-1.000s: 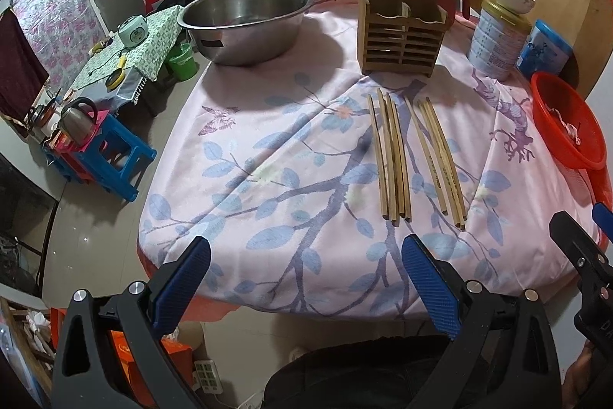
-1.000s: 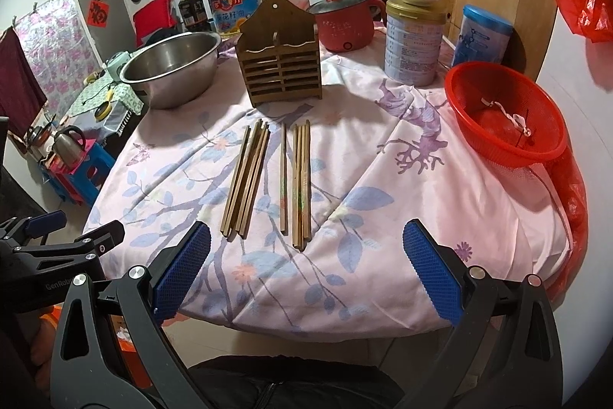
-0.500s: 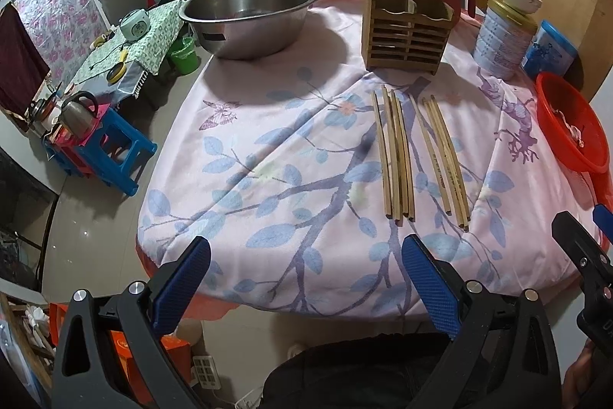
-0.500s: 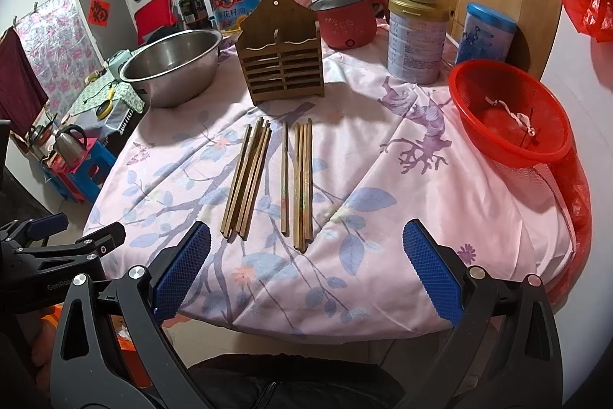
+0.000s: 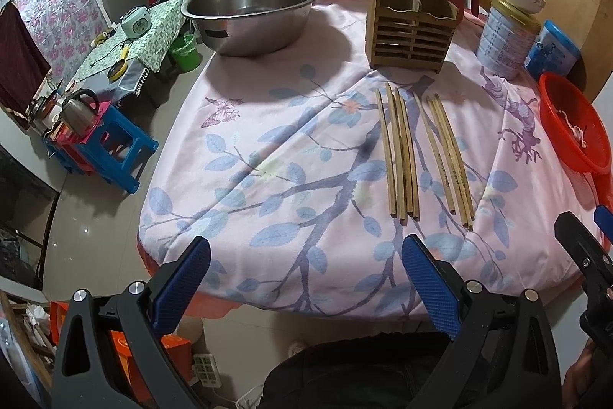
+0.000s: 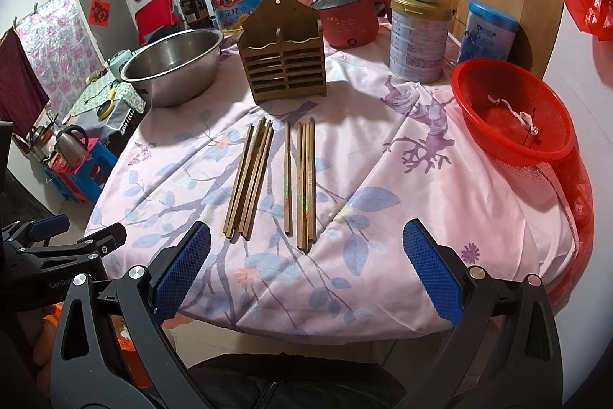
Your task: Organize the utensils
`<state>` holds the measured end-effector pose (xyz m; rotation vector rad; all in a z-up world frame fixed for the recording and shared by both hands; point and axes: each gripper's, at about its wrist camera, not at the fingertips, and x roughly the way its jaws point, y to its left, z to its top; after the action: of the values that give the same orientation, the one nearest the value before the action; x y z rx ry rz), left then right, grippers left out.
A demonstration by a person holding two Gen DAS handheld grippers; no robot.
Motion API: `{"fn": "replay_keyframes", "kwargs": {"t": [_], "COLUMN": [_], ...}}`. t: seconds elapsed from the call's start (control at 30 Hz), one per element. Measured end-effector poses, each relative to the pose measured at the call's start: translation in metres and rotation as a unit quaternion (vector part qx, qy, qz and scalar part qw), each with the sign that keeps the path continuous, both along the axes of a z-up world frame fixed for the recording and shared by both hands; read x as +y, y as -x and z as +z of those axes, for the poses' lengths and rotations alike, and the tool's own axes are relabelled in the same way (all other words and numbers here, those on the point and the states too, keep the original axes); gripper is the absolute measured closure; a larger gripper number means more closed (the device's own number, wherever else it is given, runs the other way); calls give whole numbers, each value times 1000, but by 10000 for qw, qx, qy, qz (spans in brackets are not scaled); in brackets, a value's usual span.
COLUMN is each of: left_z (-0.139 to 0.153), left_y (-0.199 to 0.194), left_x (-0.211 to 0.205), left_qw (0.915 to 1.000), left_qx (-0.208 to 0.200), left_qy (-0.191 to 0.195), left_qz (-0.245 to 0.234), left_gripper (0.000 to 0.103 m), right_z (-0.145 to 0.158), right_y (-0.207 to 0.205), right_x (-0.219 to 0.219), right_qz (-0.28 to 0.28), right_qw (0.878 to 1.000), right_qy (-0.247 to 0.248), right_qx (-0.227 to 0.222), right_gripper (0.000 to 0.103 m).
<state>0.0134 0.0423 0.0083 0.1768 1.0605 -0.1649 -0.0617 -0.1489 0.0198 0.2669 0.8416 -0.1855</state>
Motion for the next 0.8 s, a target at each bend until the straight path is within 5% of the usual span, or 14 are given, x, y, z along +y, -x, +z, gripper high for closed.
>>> {"fn": "replay_keyframes", "kwargs": {"t": [0.8], "left_z": [-16], "left_y": [-8], "left_x": [-1], "left_qw": [9992], "left_qx": [343], "left_qy": [32], "left_qz": [218], "left_gripper": [6], "right_z": [-14], "right_y": [-5], "right_x": [-25], "right_qz": [-82], "right_qw": [9994], "right_qy": [-302], "right_qx": [164], "right_gripper": [6]}}
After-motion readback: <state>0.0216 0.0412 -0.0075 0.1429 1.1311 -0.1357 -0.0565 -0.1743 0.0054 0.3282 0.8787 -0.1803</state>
